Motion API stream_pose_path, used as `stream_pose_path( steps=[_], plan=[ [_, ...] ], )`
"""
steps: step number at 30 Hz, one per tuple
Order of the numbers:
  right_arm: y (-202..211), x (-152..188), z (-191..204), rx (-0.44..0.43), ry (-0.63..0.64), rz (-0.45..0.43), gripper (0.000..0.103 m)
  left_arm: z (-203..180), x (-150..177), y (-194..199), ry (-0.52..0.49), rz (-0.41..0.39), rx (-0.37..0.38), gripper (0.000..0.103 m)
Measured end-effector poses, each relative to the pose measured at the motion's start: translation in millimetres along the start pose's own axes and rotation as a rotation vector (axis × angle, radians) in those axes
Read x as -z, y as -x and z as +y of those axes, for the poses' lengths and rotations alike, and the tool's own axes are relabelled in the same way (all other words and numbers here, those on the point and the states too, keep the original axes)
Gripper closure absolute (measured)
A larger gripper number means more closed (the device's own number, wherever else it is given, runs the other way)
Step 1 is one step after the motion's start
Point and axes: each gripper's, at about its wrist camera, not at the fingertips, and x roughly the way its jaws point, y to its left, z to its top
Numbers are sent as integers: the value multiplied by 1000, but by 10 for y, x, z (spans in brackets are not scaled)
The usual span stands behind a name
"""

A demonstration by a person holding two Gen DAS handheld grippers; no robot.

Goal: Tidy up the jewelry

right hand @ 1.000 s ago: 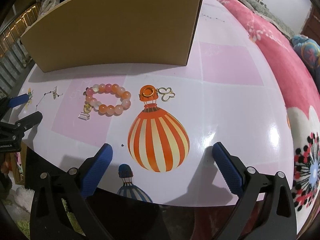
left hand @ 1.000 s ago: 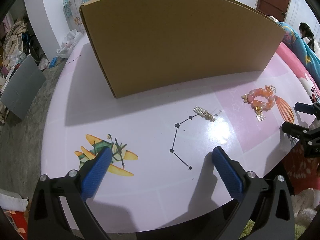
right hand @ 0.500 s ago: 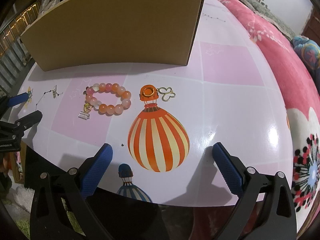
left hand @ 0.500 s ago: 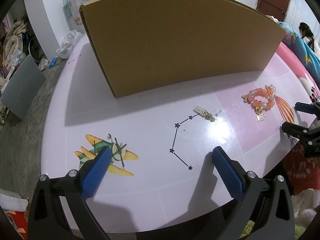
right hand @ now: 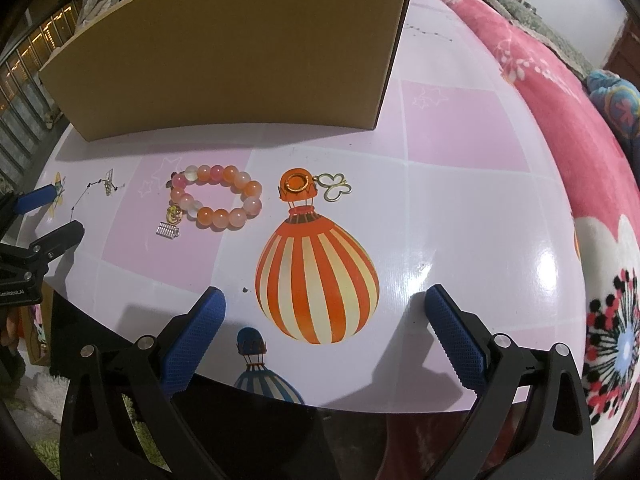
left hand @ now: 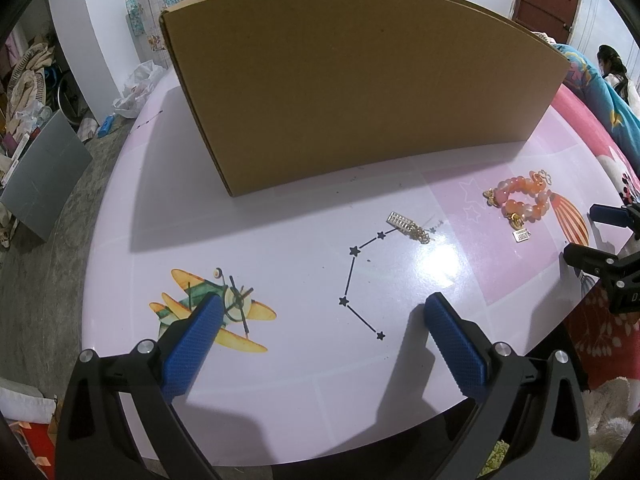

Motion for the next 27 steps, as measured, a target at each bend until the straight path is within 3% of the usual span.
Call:
stream_pose_path(
  steps=[27],
  plan=[
    [11, 16, 10, -2, 0, 4, 8, 1, 8, -1, -1, -3, 1, 4]
  ],
)
